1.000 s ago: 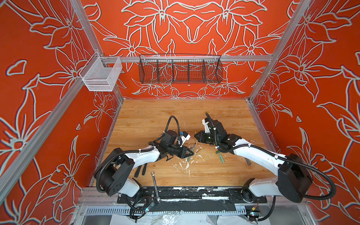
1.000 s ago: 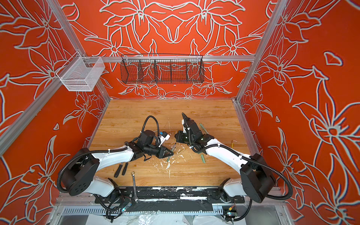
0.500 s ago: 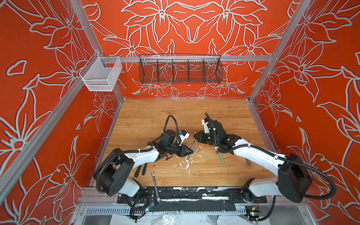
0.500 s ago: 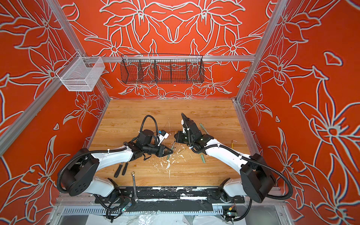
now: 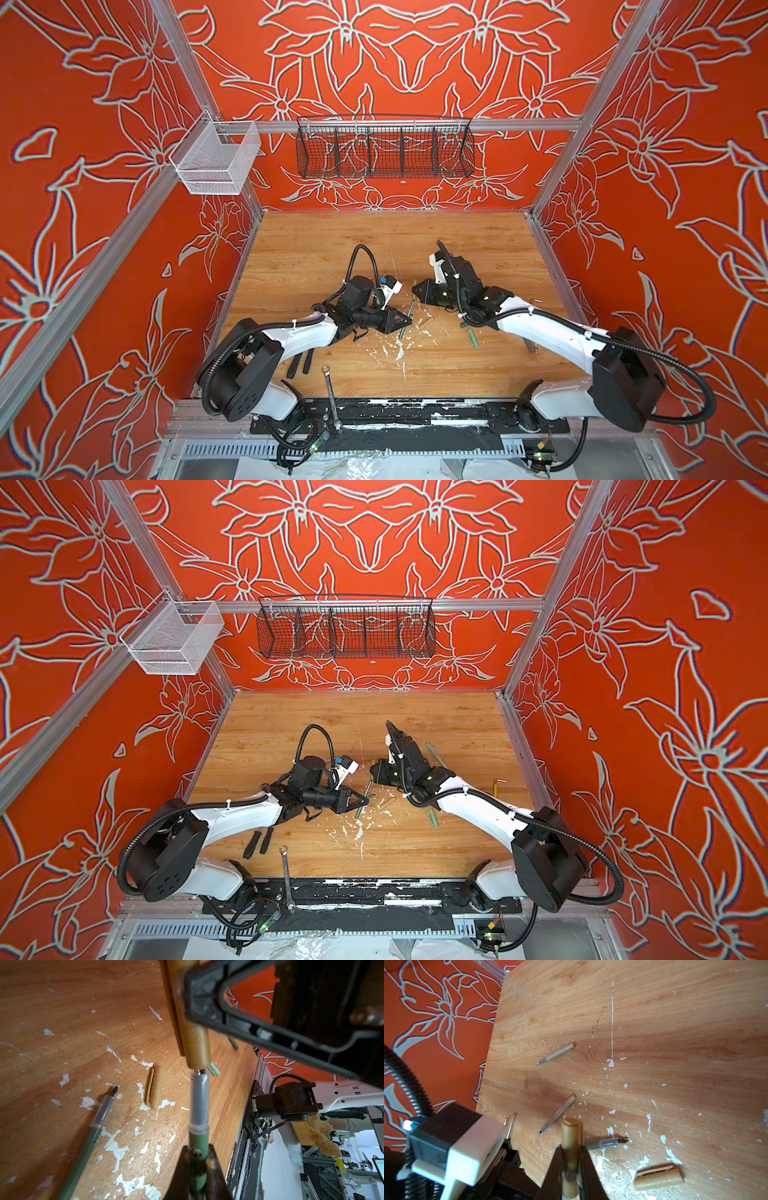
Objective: Insert the pens into the pen caps
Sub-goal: 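Bring the tan cap above the pen nib held by the left gripper, then press the tan cap down over the dark green pen nib with the right gripper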
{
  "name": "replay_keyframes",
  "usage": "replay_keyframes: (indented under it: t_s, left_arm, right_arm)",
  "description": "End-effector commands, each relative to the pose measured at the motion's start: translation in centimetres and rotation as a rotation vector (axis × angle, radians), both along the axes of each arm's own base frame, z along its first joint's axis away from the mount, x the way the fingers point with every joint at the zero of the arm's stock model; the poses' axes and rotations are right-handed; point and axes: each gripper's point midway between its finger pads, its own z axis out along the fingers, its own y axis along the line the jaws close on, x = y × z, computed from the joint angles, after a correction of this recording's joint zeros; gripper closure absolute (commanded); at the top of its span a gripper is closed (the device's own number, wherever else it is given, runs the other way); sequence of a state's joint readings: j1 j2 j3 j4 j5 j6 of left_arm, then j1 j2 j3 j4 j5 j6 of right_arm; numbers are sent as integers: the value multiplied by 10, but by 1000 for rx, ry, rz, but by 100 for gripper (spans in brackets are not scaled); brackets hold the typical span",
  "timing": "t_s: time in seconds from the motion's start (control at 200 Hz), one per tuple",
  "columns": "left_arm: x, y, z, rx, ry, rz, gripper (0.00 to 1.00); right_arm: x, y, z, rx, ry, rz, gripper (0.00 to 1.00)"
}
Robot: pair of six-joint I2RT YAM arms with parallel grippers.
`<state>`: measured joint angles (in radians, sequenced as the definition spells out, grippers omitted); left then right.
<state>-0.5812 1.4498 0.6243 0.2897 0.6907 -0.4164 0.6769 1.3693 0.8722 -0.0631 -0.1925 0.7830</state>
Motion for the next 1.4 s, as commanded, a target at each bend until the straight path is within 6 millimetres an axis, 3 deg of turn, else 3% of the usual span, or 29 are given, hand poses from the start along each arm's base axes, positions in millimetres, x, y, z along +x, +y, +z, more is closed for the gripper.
replay_keyframes:
  t_s: [0.0, 0.716, 1.096, 1.396]
  left_arm:
    - [11, -1, 17, -34, -61, 21, 100]
    - [56, -2, 49, -107, -247, 172, 100]
    - [67, -4, 95, -183, -388, 162, 100]
    - [95, -8, 126, -225, -472, 151, 100]
  right_arm:
    - [-1, 5, -1, 20, 13, -3, 86]
    - [-15, 17, -6, 65, 44, -17, 92]
    - [-40, 19, -35, 22, 132, 41, 99]
    - [-59, 18, -48, -5, 183, 79, 100]
